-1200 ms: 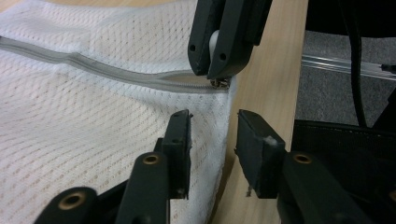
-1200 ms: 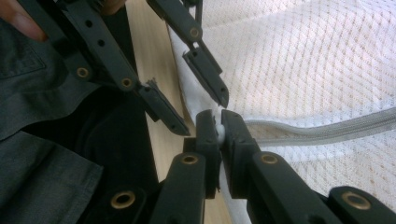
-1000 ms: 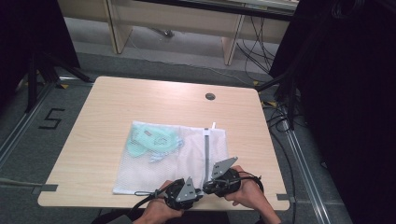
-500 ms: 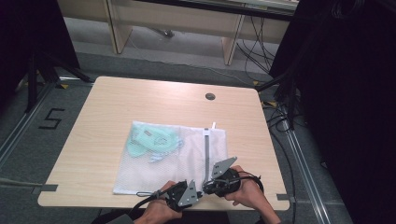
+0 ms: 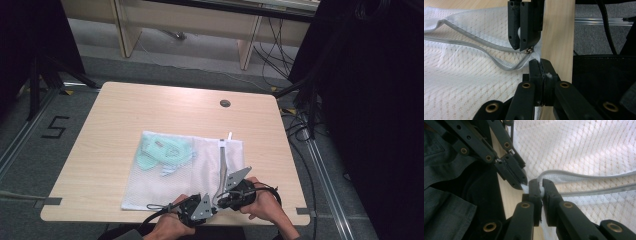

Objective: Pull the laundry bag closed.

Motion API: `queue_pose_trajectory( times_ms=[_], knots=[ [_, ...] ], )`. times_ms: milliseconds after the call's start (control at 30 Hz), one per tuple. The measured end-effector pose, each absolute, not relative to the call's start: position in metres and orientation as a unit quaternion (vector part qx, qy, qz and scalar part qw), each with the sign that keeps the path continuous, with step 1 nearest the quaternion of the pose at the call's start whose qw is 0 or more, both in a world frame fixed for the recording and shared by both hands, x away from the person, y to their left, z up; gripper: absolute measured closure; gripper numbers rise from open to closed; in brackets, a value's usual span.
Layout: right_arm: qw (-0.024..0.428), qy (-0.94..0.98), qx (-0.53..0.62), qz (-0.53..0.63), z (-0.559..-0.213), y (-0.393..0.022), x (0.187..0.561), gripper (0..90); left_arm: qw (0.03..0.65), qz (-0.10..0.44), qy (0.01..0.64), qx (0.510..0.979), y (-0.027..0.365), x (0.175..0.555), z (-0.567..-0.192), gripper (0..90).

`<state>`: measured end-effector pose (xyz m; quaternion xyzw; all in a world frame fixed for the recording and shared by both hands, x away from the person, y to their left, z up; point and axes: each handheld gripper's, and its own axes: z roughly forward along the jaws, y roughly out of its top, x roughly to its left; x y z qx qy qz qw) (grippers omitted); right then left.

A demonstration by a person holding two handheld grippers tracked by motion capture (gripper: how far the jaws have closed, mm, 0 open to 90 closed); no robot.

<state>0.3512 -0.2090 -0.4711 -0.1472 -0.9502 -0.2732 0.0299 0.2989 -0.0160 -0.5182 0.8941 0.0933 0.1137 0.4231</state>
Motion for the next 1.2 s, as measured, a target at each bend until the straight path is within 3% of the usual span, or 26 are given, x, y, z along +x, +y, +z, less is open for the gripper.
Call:
queue_pose_trajectory(
  times_ms=[233, 500, 700, 1200],
  knots=[
    [0.039, -0.949, -0.163, -0.267, -0.4693, -0.2084, 0.3494, 86.5, 0.437, 0.122, 0.110, 0.884, -0.0178, 0.2994, -0.5168, 80.7],
    [0.048, -0.947, -0.162, -0.275, -0.4683, -0.2083, 0.3492, 86.6, 0.430, 0.116, 0.115, 0.888, -0.0191, 0.3015, -0.5174, 78.9],
    [0.033, -0.945, -0.166, -0.281, -0.4678, -0.2095, 0.3499, 86.6, 0.420, 0.115, 0.109, 0.894, -0.0197, 0.3015, -0.5179, 83.3],
    [0.045, -0.943, -0.178, -0.278, -0.4705, -0.2104, 0.3520, 86.5, 0.406, 0.133, 0.088, 0.900, -0.0213, 0.3000, -0.5192, 88.6]
  ],
)
